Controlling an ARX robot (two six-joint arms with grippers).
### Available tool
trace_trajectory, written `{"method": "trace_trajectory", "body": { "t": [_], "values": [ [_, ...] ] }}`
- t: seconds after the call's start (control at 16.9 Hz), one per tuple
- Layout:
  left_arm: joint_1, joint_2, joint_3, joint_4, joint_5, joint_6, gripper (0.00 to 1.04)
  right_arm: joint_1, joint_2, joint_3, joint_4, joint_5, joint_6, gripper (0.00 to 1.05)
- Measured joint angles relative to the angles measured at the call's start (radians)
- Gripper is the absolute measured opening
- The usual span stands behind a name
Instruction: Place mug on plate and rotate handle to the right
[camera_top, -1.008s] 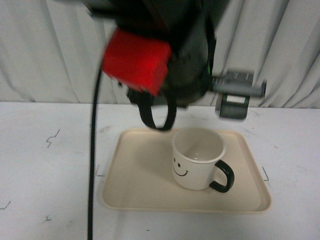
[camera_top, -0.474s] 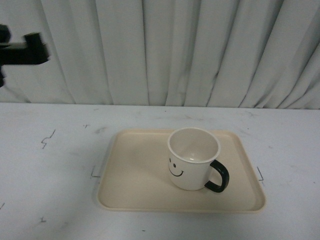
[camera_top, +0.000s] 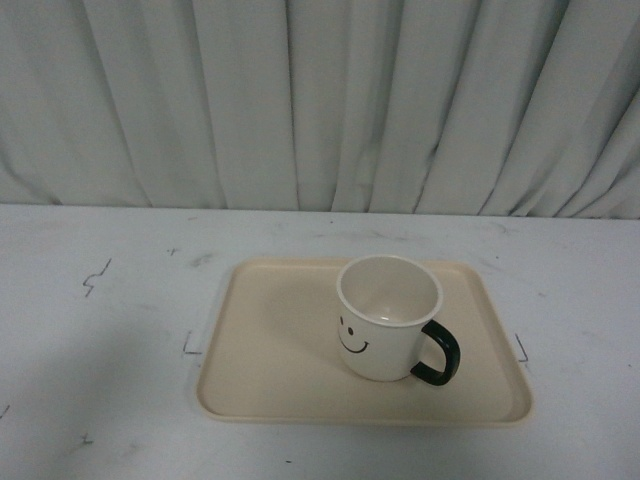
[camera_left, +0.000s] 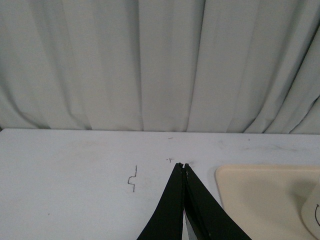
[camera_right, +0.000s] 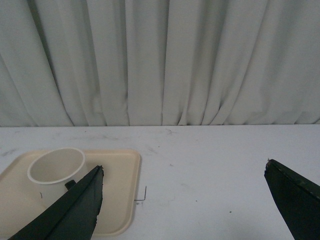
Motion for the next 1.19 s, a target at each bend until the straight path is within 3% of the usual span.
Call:
{"method": "trace_trajectory", "body": {
  "t": [0.18,0.47,1.19],
  "values": [
    [0.044,-0.078,-0.059,0.019,0.045,0.0,0.02,0.0,0.0,0.0,0.0,0.0,0.0,0.98],
    [0.174,-0.31,-0.101,-0.194,0.157,0.0,0.02,0.0,0.0,0.0,0.0,0.0,0.0,0.98],
    [0.167,-0.669,-0.103,-0.538,0.172,0.0,0.02,0.0,0.0,0.0,0.0,0.0,0.0,0.98]
  ]
}}
